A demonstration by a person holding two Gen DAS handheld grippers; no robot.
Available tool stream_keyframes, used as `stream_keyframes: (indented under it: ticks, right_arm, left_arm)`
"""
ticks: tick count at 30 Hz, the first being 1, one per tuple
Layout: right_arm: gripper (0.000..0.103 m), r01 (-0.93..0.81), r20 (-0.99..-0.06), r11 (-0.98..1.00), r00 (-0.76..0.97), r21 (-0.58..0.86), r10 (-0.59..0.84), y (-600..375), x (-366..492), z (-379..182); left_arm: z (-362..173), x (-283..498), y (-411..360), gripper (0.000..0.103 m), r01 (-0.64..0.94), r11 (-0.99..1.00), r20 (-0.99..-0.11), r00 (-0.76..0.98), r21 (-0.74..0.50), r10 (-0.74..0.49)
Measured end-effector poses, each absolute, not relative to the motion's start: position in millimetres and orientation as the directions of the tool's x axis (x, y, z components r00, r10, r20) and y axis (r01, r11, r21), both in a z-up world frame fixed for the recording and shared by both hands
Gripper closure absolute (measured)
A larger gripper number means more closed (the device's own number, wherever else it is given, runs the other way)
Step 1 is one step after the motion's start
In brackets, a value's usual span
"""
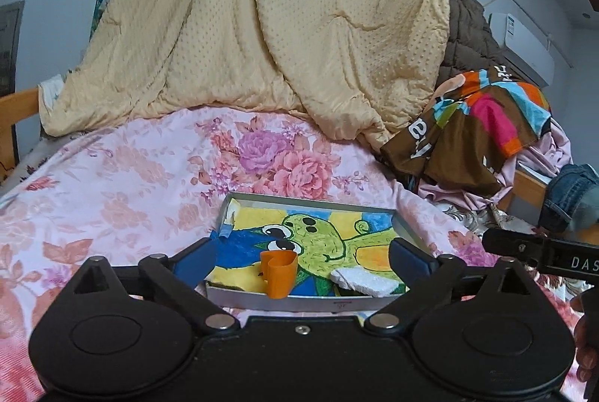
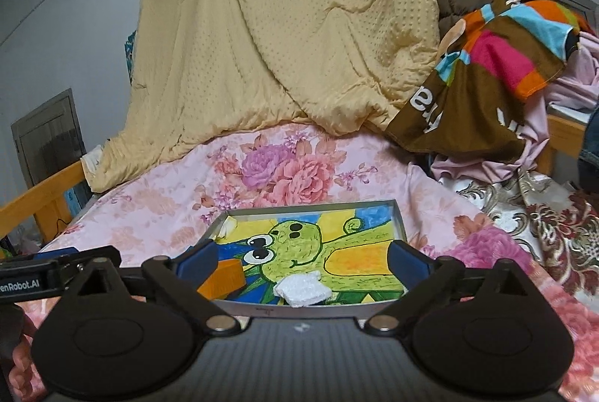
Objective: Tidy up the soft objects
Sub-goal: 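Open both grippers to drop the strip and foam into the tray, then grasp the white drawstring bag with the left gripper while the right gripper grasps the black cloth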
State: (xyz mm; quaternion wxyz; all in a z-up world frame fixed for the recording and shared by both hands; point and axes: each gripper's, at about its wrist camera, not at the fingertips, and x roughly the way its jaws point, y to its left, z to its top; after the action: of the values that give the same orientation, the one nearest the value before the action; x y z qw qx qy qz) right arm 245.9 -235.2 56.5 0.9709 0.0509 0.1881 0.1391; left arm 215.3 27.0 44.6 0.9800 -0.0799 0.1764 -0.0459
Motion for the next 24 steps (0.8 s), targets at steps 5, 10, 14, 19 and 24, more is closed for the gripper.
stream_keyframes:
  ticks: [5, 10, 14, 19, 24]
  right_arm:
    - [0.002, -0.26, -0.338, 0.958, 0.896, 0.123, 0.287, -239.3, 217.0, 58.7]
    - [0.001, -0.276, -0.331, 0.956, 0.897, 0.096, 0.292, -237.1, 189.8, 59.2]
    - [0.001, -0.293, -0.334, 0.953, 0.893, 0.077, 0.302, -233.0, 169.0, 57.2]
    - [0.001, -0.316, -0.341, 0.947, 0.886, 0.052, 0.314, -227.1, 146.0, 54.6]
    - [0.001, -0.333, -0.354, 0.942, 0.876, 0.046, 0.328, -223.8, 128.8, 49.9]
  left_arm:
    - [49.9, 187.4, 24.2, 0.001, 0.066, 0.984, -0.327, 0.937, -0.168, -0.119]
    - [49.5, 162.3, 26.1, 0.001, 0.068, 0.979, -0.332, 0.934, -0.194, -0.131]
    - [48.2, 144.7, 27.3, 0.001, 0.06, 0.978, -0.344, 0.93, -0.199, -0.127]
    - [45.6, 125.7, 33.0, 0.001, 0.039, 0.976, -0.372, 0.92, -0.213, -0.118]
    - [43.1, 110.4, 41.0, 0.001, 0.007, 0.973, -0.409, 0.907, -0.231, -0.103]
